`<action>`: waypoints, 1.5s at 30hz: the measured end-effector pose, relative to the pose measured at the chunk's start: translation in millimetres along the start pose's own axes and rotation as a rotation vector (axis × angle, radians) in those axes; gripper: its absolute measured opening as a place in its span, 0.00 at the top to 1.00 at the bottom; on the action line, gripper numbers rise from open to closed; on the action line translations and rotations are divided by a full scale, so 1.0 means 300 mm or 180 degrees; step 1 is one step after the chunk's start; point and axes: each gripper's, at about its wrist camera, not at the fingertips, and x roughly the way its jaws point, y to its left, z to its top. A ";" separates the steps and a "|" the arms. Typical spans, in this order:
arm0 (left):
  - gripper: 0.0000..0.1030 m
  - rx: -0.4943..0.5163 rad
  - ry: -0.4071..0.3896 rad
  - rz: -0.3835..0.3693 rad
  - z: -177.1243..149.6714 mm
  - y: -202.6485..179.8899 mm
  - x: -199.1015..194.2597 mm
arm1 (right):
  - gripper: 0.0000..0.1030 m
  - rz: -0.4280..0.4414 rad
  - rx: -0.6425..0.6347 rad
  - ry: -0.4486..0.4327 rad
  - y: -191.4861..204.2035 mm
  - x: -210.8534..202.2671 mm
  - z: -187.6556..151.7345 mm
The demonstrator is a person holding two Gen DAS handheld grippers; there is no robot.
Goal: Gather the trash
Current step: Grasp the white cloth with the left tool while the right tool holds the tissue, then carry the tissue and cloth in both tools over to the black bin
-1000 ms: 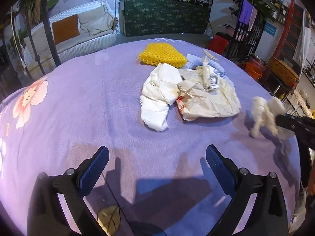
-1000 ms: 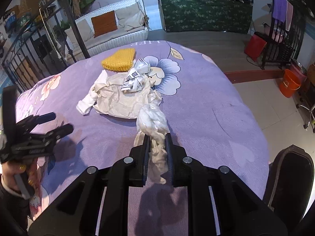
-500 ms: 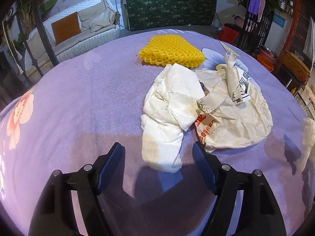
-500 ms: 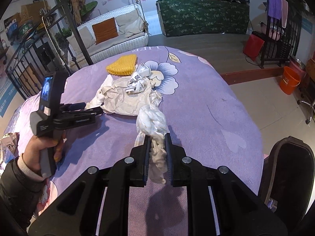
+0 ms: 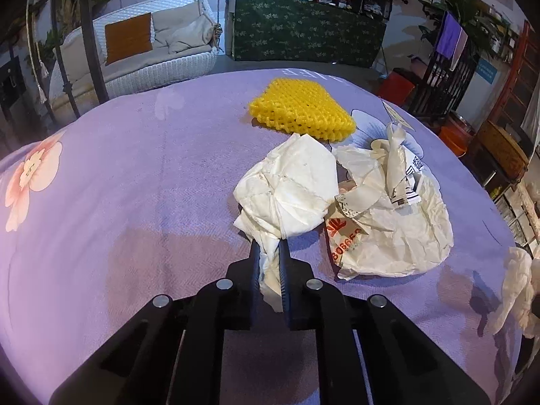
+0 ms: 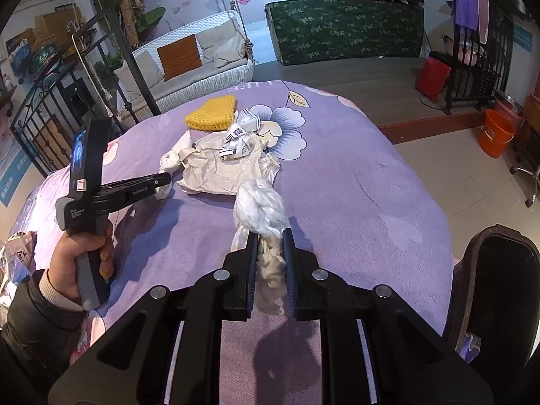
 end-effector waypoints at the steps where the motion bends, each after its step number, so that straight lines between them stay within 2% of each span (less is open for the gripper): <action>1: 0.91 -0.0019 -0.0026 -0.0001 -0.004 0.005 -0.013 | 0.85 0.0005 0.0001 0.0000 0.001 -0.001 -0.002; 10: 0.92 -0.0148 -0.0319 -0.0019 -0.051 0.027 -0.152 | 0.85 0.0009 0.0037 -0.0057 -0.003 -0.038 -0.027; 24: 0.92 -0.0173 -0.0625 -0.0303 -0.166 -0.038 -0.365 | 0.85 0.0042 0.0141 -0.0180 -0.033 -0.150 -0.105; 33: 0.92 -0.0025 -0.0765 -0.0547 -0.216 -0.118 -0.469 | 0.85 0.0041 0.0276 -0.0295 -0.063 -0.251 -0.168; 45: 0.92 0.0271 -0.0804 -0.0889 -0.251 -0.280 -0.498 | 0.85 -0.0121 0.0509 -0.0399 -0.183 -0.378 -0.273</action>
